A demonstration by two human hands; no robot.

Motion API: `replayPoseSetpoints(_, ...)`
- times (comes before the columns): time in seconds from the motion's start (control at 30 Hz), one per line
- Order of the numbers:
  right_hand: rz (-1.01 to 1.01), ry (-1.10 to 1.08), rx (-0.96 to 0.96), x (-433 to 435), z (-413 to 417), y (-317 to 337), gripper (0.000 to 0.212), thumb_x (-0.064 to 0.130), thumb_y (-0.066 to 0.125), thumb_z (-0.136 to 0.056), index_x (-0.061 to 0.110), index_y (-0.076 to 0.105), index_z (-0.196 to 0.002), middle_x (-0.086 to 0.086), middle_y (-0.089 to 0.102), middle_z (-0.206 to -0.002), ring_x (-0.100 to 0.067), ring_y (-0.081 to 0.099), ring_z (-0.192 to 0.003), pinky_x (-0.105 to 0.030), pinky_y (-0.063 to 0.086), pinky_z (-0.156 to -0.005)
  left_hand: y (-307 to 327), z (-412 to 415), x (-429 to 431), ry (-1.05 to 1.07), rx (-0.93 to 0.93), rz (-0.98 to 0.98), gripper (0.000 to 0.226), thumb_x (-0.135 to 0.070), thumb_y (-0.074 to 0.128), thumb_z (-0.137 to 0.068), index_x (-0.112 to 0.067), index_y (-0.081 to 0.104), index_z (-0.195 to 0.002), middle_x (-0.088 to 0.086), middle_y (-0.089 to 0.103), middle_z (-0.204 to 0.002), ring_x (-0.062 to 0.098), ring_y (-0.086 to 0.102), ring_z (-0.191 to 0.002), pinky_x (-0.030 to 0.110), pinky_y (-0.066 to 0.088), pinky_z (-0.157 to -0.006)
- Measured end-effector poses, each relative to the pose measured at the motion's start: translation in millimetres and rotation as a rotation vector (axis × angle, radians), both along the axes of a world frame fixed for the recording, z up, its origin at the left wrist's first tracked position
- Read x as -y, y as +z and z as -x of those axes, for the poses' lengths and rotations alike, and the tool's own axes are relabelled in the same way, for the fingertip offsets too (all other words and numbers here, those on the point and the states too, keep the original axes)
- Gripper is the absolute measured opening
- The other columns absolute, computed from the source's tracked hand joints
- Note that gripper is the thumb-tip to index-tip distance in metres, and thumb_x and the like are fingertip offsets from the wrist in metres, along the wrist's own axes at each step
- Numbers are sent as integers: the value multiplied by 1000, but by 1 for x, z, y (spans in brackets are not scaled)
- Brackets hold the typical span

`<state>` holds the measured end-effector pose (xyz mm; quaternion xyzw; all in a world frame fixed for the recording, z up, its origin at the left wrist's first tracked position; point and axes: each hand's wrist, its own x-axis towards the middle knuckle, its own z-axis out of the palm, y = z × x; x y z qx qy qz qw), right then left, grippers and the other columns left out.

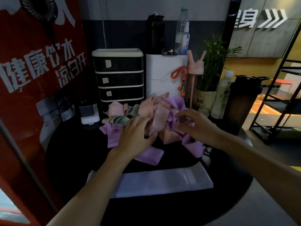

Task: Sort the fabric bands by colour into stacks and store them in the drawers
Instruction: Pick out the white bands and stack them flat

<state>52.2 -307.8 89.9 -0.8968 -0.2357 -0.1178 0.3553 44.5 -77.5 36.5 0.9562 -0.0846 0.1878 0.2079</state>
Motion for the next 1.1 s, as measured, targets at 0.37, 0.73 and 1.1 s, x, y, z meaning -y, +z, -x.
replayPoseSetpoints(0.37,360,-28,-45,-85,-142,8,79,70,58,-76,47,29,-145,4,37,-149,-30,14,-143,-54,16,-114,-40,-10,-16,55,-83,44,57,-54,50,-91,-43,33,-145,-15,40,-150,13,30,-142,45,27,-113)
replayPoseSetpoints(0.73,327,11,-22,-65,-142,-19,36,41,62,-91,33,63,-127,-1,44,-148,-27,34,-139,-45,26,-114,-25,-6,-14,-1,-102,206,71,-45,47,-86,-52,15,-149,-15,53,-134,15,45,-129,50,41,-104)
replayPoseSetpoints(1.1,159,-207,269,26,-93,-4,22,-2,66,-85,7,75,-102,1,67,-93,-9,60,-82,-1,37,-63,-28,-6,-14,19,-150,229,65,-55,42,-90,-50,13,-148,-9,54,-137,21,48,-129,51,41,-103)
